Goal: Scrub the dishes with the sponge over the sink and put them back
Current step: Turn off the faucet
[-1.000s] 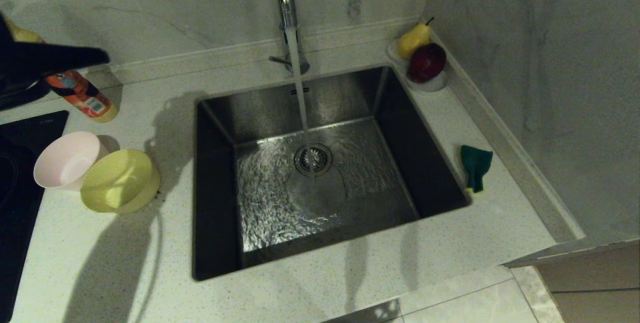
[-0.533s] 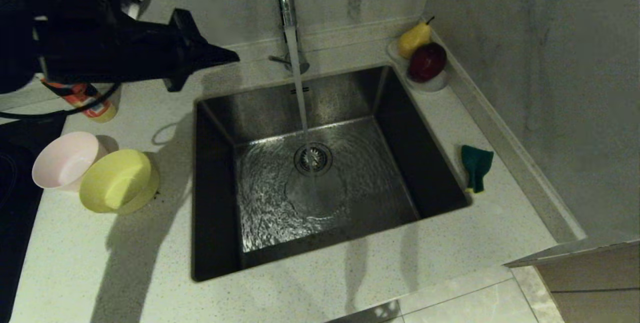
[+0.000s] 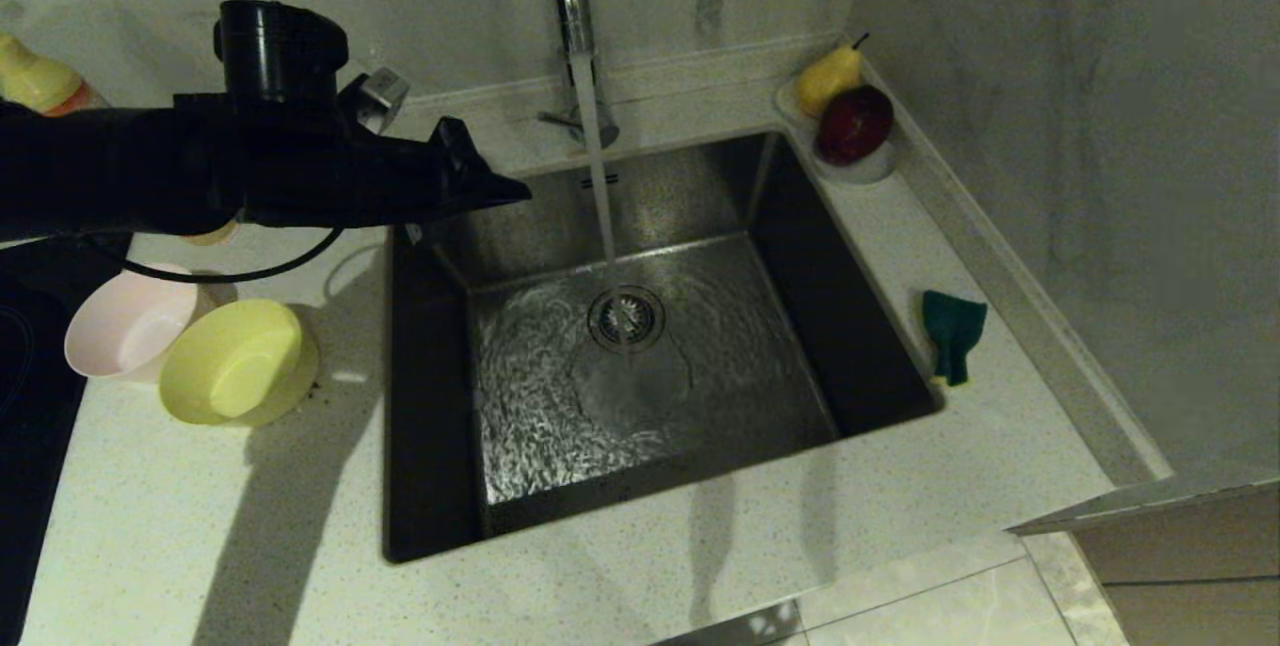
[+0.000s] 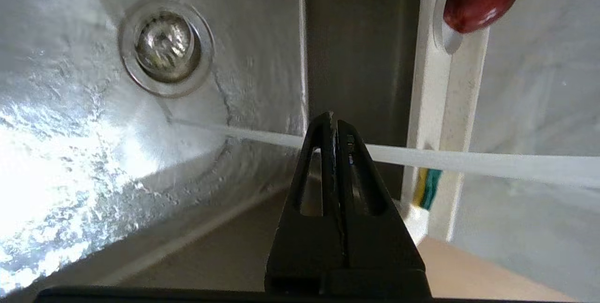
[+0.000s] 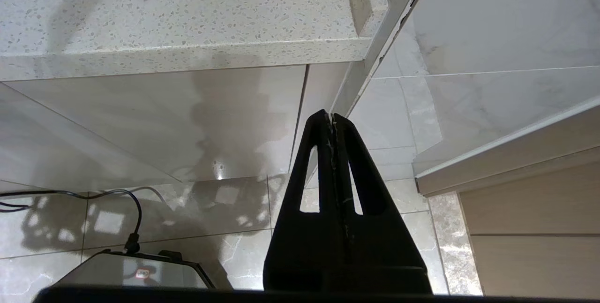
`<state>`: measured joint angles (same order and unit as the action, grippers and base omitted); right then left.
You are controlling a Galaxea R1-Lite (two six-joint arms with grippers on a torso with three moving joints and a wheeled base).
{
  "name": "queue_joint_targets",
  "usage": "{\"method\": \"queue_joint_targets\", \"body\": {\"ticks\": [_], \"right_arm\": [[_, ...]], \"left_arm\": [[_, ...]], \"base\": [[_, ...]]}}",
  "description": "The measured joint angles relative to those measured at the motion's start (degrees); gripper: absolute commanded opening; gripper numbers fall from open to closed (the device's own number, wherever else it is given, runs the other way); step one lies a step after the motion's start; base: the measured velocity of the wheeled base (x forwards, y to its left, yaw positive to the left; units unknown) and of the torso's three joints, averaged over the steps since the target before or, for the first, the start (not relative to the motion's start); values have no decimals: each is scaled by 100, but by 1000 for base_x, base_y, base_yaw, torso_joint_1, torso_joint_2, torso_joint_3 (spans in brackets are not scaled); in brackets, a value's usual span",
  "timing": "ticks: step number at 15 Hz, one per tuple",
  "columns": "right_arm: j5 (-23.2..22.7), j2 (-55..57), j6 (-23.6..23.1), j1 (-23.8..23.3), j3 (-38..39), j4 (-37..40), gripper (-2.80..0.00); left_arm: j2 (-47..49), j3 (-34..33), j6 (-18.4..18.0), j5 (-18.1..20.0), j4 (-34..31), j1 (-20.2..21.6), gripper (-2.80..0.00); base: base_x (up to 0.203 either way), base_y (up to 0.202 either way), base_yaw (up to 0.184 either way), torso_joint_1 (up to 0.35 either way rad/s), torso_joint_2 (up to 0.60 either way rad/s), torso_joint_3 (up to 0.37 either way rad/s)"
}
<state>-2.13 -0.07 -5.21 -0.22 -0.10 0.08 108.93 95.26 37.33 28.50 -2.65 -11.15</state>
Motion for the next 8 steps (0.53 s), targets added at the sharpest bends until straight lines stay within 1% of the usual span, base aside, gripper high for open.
{"method": "queue_joint_targets", "body": {"ticks": [2,4,5,8], "right_arm": [[0,0,-2,0,0,2,-280],[0,0,-1,1,0,2,-280],[2,0,-1,4,0,2,-280],[0,0,0,1,0,2,-280]], "left_arm": [[83,22,197,69,185,-2,-280],[169,25,599,79,664,0,-280],[208,25,742,92,844,0,-280],[276,22,875,338,920,0,-280]], "base": [[0,0,0,0,0,0],[0,0,0,0,0,0],[0,0,0,0,0,0],[0,0,0,0,0,0]]}}
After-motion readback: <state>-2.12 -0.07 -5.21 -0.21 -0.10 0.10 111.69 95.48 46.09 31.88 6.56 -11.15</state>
